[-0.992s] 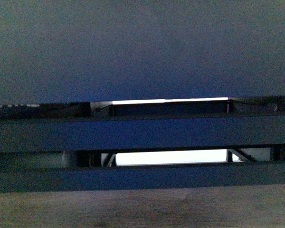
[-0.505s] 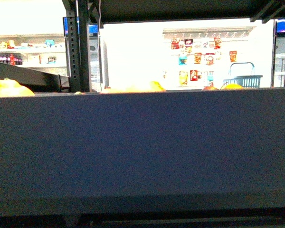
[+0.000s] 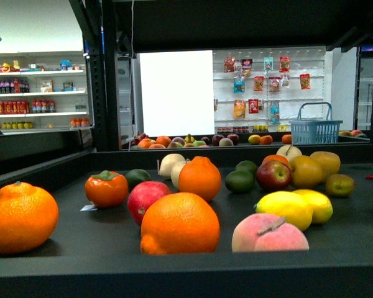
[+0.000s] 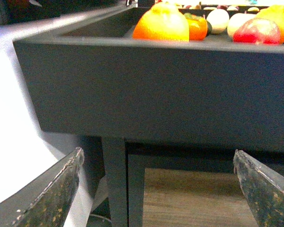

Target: Pick lemon from shelf

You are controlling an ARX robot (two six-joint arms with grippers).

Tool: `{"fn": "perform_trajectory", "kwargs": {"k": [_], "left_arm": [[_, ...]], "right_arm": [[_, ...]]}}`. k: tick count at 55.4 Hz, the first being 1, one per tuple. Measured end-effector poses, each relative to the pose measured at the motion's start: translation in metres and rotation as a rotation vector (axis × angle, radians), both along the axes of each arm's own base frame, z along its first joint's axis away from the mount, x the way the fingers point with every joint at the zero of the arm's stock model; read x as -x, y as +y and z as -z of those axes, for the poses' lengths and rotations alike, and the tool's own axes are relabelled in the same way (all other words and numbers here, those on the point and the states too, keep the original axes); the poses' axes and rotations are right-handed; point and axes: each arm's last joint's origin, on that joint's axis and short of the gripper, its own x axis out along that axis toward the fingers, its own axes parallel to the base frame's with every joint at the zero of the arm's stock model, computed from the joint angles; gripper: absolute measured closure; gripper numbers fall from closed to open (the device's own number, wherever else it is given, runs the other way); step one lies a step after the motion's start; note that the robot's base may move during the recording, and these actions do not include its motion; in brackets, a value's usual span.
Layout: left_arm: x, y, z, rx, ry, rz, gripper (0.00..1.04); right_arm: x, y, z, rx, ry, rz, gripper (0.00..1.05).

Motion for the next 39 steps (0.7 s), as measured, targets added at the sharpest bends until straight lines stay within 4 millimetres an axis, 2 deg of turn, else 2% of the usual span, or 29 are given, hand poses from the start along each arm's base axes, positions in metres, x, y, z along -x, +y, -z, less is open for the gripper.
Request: {"fn": "perform_trajectory", "kwargs": {"k": [39], "left_arm": [[0.0,0.0,-0.0001,0.0,0.0,0.0,0.08]], "right_arm": [[0.0,0.0,0.0,0.0,0.0,0.0,0.02]]}}
